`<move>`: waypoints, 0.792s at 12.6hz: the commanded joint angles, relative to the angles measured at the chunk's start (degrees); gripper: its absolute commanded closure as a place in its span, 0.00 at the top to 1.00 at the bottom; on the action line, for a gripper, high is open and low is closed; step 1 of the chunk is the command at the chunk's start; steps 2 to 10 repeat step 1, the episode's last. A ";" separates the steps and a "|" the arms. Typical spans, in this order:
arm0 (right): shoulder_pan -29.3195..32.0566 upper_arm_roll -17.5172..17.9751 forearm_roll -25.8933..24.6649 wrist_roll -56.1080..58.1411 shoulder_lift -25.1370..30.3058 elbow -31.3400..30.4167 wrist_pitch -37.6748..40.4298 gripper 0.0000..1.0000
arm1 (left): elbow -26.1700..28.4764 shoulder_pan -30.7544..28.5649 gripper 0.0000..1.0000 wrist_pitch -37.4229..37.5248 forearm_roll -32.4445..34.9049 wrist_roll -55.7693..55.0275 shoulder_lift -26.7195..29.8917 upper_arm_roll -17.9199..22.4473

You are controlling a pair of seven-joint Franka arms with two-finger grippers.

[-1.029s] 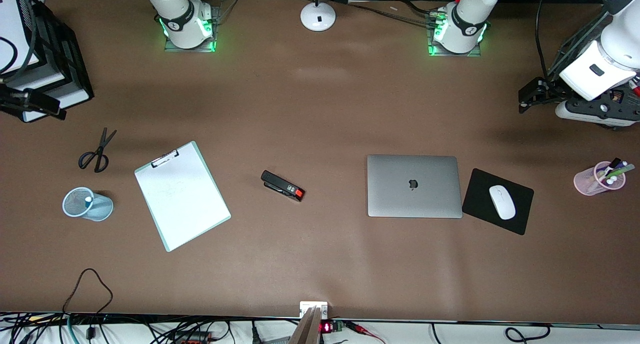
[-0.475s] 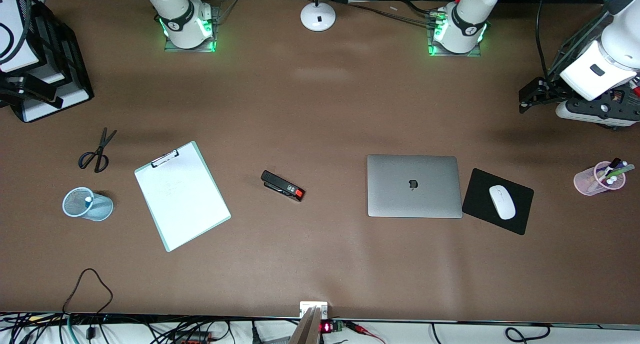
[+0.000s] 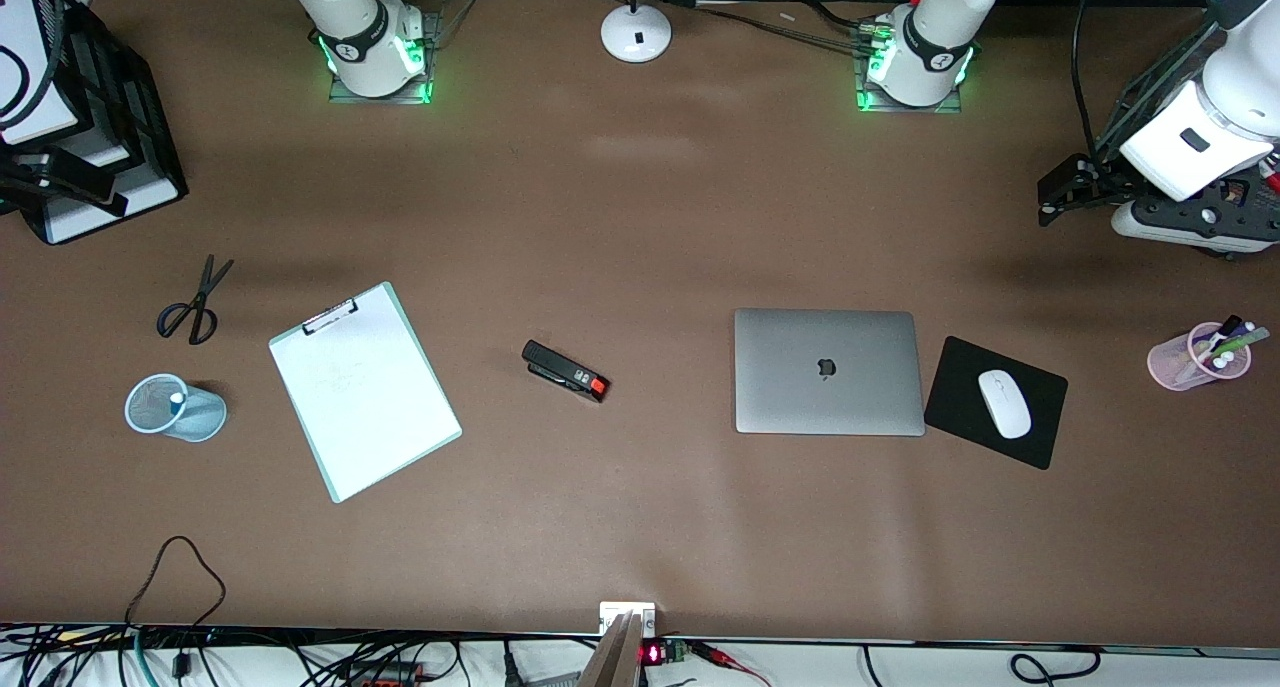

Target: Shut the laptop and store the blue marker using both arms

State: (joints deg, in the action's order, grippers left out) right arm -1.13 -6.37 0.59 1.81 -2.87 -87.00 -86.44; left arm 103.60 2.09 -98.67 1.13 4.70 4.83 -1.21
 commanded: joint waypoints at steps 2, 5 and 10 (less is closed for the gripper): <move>0.07 0.48 -0.32 0.03 1.02 -0.81 0.04 1.00 | -0.59 0.20 1.00 1.02 0.02 1.28 0.27 0.42; 0.07 0.48 -0.32 0.03 1.02 -0.81 0.04 1.00 | -0.59 0.20 1.00 1.02 0.02 1.28 0.27 0.42; 0.07 0.48 -0.32 0.03 1.02 -0.81 0.04 1.00 | -0.59 0.20 1.00 1.02 0.02 1.28 0.27 0.42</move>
